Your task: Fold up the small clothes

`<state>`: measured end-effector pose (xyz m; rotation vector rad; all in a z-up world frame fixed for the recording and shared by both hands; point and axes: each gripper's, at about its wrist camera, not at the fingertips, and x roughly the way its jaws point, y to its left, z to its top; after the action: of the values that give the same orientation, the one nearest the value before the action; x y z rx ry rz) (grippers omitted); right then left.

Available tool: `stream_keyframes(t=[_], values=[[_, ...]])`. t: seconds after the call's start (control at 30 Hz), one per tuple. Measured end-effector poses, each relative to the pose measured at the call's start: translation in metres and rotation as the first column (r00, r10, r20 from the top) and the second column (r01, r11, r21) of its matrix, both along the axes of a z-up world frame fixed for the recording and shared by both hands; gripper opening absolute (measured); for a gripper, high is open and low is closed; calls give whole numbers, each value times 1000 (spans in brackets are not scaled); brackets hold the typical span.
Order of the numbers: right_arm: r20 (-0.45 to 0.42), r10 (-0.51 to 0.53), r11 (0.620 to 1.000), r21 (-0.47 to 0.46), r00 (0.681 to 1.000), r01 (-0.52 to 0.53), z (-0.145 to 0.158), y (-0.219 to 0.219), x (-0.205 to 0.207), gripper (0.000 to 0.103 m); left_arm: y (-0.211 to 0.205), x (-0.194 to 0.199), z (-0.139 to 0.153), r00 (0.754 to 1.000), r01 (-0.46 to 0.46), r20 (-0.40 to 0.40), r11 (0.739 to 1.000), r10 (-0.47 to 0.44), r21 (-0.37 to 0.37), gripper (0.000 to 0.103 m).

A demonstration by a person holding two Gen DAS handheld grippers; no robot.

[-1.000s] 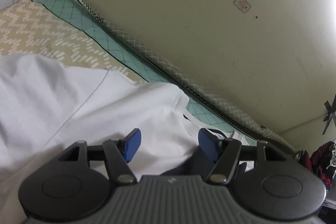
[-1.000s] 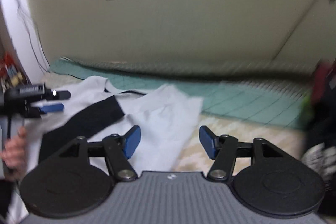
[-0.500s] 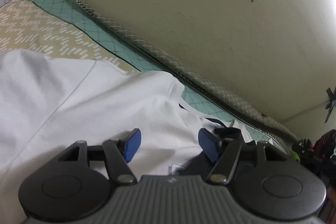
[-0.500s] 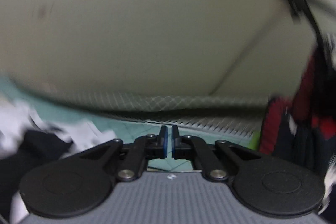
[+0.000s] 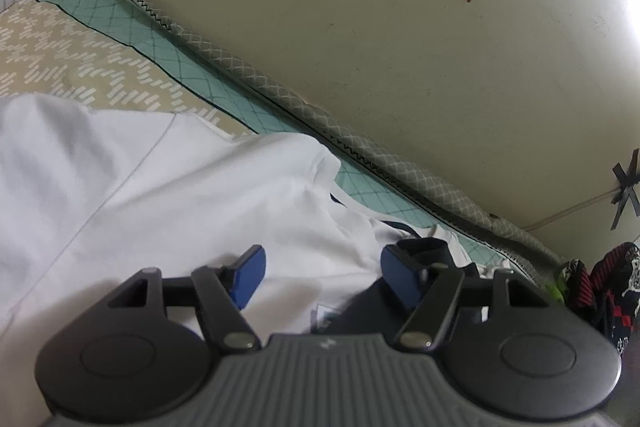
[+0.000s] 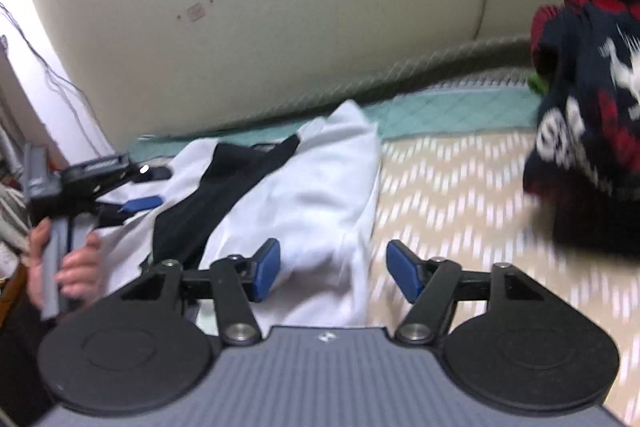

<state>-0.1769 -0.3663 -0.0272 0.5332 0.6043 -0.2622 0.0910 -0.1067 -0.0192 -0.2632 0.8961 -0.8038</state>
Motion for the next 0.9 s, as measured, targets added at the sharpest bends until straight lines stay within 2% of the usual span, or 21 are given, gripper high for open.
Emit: stream_keyframes(t=[0.03,0.07,0.17,0.23,0.27,0.3,0.33,0.37,0.47,0.6,0.67,0.77,0.83,0.9], values=[[-17,-8,1000,2,1000,8,-3,1,-3,5,-1,-1,0,1000,5,5,1000,-5,3,65],[-24,-18,1000,-10,1000,18,-4,3,-6,0,-1,-3,1,1000,5,14,1000,-6,8,65],[-29,-101,986,-133,994,96,1,11,-19,0,0,-4,2,1000,-4,23,1000,3,12,65],[-80,-112,979,-178,990,97,-2,15,-21,0,1,-2,2,1000,-7,9,1000,7,-1,65],[-105,-120,973,-211,987,96,-2,18,-21,4,2,-1,2,1000,-10,4,1000,10,-4,65],[-113,-126,967,-234,986,97,1,19,-19,15,2,0,3,1000,-11,-1,1000,11,-5,65],[-109,-140,963,-246,984,110,5,18,-19,48,2,0,3,1000,-11,-7,1000,11,-2,65],[-82,-156,958,-256,984,130,13,17,-20,51,2,0,4,1000,-8,-15,1000,8,7,65],[9,-92,967,-240,996,91,43,19,-12,47,-2,-1,7,999,14,-43,999,-13,37,65],[0,71,948,-311,997,-68,58,42,38,47,-2,-8,13,993,90,-75,995,-87,35,65],[-25,102,933,-344,994,-104,56,45,67,47,0,-15,15,987,135,-90,991,-133,15,78],[-67,60,919,-385,996,-82,46,26,110,54,10,-29,15,986,147,-88,989,-144,29,81],[-96,2,904,-425,995,-43,37,6,131,55,19,-42,15,984,165,-71,985,-161,43,83],[-126,-56,917,-400,991,1,23,-18,148,56,22,-53,13,981,187,-58,981,-183,59,82]])
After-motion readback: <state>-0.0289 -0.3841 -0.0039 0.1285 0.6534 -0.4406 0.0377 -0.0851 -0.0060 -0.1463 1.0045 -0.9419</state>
